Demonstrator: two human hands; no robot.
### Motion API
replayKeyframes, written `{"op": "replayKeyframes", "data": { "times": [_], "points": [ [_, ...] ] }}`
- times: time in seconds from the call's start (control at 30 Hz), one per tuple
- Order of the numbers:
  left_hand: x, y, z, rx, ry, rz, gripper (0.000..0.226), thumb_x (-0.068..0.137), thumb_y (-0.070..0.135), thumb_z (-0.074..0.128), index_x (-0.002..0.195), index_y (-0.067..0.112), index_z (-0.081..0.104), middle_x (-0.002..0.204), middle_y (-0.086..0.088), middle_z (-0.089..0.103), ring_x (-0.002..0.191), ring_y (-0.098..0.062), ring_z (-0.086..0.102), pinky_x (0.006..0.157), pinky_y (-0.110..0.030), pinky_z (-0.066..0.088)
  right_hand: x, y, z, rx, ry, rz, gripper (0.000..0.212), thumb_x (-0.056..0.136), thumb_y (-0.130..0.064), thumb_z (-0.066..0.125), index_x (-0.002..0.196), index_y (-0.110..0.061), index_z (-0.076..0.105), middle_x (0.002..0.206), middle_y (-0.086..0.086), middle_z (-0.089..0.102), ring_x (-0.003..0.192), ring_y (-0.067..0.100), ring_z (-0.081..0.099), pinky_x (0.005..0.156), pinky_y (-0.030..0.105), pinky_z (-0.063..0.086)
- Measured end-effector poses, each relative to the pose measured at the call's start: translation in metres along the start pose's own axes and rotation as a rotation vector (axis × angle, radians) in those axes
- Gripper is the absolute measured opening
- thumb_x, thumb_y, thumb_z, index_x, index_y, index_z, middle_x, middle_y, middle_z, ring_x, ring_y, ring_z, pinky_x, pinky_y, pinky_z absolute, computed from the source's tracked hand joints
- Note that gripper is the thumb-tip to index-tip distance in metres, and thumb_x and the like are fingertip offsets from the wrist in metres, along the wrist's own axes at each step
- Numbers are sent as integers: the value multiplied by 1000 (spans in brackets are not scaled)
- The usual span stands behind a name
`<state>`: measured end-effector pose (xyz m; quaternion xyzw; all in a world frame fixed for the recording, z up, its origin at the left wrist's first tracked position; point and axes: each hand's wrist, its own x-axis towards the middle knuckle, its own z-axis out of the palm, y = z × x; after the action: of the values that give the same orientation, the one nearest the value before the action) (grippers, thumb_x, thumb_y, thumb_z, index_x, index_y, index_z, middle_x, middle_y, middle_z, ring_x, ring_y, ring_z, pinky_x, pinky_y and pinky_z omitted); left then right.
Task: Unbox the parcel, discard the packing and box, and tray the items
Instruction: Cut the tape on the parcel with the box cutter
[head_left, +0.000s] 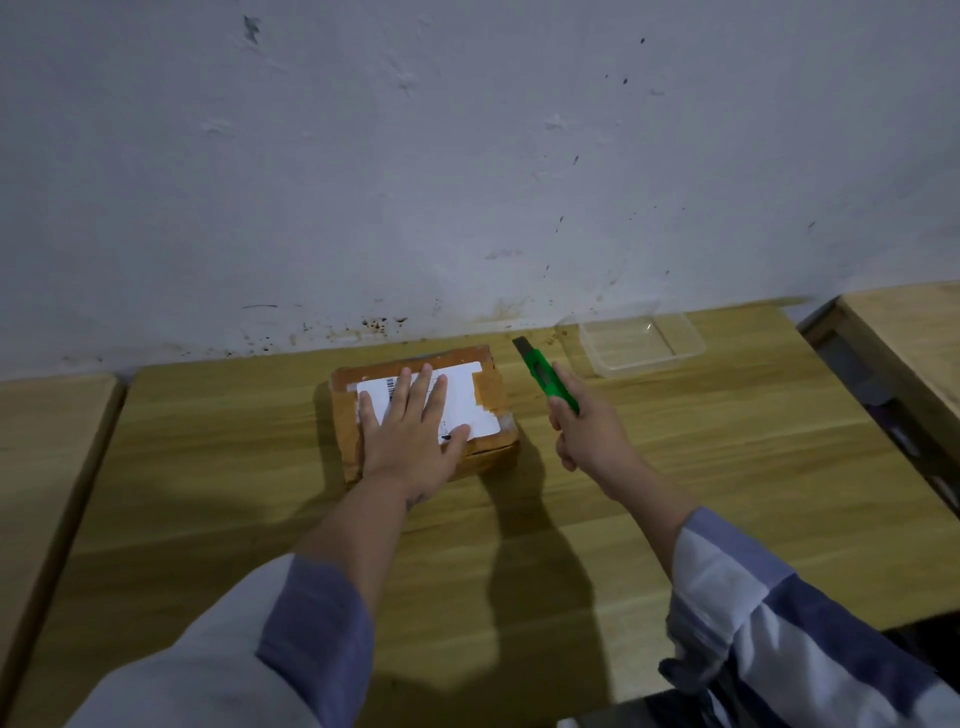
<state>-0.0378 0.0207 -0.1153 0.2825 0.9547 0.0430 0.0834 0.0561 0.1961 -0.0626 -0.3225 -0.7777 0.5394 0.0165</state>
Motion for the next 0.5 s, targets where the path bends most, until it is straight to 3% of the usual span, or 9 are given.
{"op": "replayKeyframes", "data": {
  "times": [0.07, 0.13, 0.2, 0.27, 0.5],
  "points": [
    [-2, 0, 1, 2, -1, -8, 71, 92, 64, 10, 151, 28, -9, 160, 4, -18, 146, -20, -19, 113, -60, -10, -2, 2, 7, -67, 41, -49, 49, 99, -20, 44, 145, -34, 33, 81, -17, 48, 61, 0, 38, 52, 18, 34],
    [-3, 0, 1, 6, -4, -15, 71, 93, 63, 11, 151, 28, -9, 160, 3, -17, 146, -20, -19, 113, -60, -10, -5, 0, 11, -168, 71, -95, 47, 99, -22, 45, 143, -33, 36, 101, -5, 65, 72, 9, 52, 56, 22, 42],
    [-4, -1, 1, 10, -3, -22, 70, 93, 63, 11, 151, 28, -9, 160, 3, -18, 146, -20, -20, 113, -60, -9, -9, -3, 13, -233, 103, -119, 45, 99, -22, 46, 142, -31, 39, 122, 5, 65, 92, 21, 62, 69, 29, 49],
    [-4, -1, 1, 11, -3, -26, 70, 93, 63, 11, 151, 28, -9, 160, 4, -17, 146, -19, -20, 114, -60, -9, -9, -4, 14, -238, 111, -122, 44, 98, -22, 47, 141, -31, 41, 125, 6, 64, 101, 24, 63, 76, 31, 52],
    [-4, -2, 1, 22, 8, -32, 70, 93, 63, 11, 151, 28, -8, 160, 3, -17, 146, -20, -19, 113, -60, -9, -11, -3, 23, -252, 124, -99, 43, 97, -23, 49, 140, -30, 43, 125, 6, 64, 102, 24, 64, 79, 33, 55]
  ]
}}
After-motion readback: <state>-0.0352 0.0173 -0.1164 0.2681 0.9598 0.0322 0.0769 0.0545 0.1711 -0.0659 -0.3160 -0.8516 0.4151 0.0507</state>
